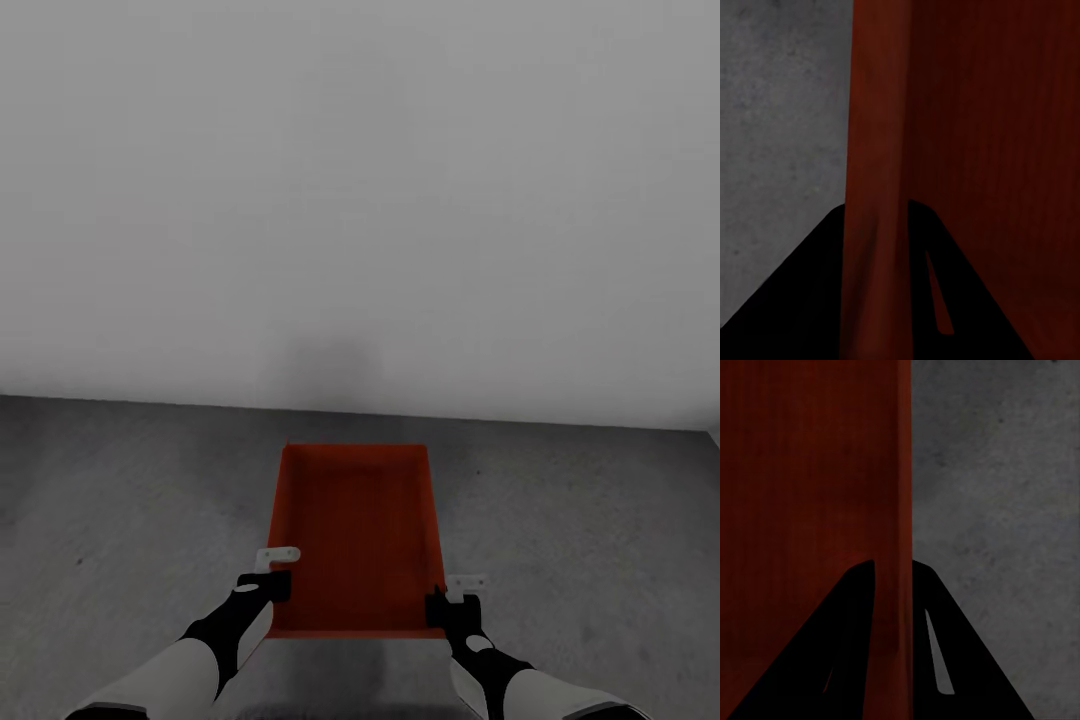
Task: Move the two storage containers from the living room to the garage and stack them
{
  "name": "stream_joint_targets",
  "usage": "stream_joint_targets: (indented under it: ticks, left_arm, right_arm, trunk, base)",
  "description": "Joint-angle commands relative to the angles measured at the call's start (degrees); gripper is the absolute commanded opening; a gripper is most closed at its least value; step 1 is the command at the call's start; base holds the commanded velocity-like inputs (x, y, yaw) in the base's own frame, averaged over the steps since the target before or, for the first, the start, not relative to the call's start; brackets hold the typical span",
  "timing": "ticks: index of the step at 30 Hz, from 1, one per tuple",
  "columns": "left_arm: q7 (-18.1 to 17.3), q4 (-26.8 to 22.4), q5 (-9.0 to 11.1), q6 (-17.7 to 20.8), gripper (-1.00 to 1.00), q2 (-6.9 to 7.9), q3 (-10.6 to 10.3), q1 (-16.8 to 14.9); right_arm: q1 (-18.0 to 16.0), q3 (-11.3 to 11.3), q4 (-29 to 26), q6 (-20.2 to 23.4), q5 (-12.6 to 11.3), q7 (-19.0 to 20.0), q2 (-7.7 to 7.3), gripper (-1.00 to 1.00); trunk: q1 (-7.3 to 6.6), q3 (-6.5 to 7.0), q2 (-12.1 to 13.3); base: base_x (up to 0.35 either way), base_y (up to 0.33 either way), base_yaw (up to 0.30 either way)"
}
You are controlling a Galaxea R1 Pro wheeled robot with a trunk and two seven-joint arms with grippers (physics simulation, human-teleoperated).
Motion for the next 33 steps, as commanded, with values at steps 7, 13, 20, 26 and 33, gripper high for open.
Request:
stream_joint_targets:
  ticks: [7,13,20,26,33]
  left_arm:
    - [0.62,-0.42,0.82,0.45,-1.0,0.04,3.9,-0.05]
    - [0.62,-0.42,0.82,0.45,-1.0,0.04,3.91,-0.05]
    - [0.62,-0.42,0.82,0.45,-1.0,0.04,3.91,-0.05]
    - [0.62,-0.42,0.82,0.45,-1.0,0.04,3.9,-0.05]
    - [0.62,-0.42,0.82,0.45,-1.0,0.04,3.9,-0.05]
  right_arm:
    - [0.01,-2.08,0.38,-0.51,-2.23,-0.66,0.02,-1.0]
    - [0.01,-2.08,0.4,-0.51,-2.23,-0.66,0.03,-1.0]
    - [0.01,-2.08,0.39,-0.59,-2.26,-0.66,0.03,-1.0]
    - [0.01,-2.08,0.39,-0.6,-2.24,-0.66,0.03,-1.0]
    - [0.01,-2.08,0.39,-0.6,-2.23,-0.66,0.03,-1.0]
  trunk:
    - [0.0,-0.65,-0.03]
    - [0.0,-1.2,-0.03]
    - [0.0,-1.83,-0.03]
    - [0.0,-2.34,-0.03]
    - [0.0,-2.92,-0.03]
  base:
    - [0.0,0.0,0.034]
    - [0.0,0.0,-0.01]
    - [0.0,0.0,-0.117]
    - [0.0,0.0,-0.149]
    - [0.0,0.0,-0.151]
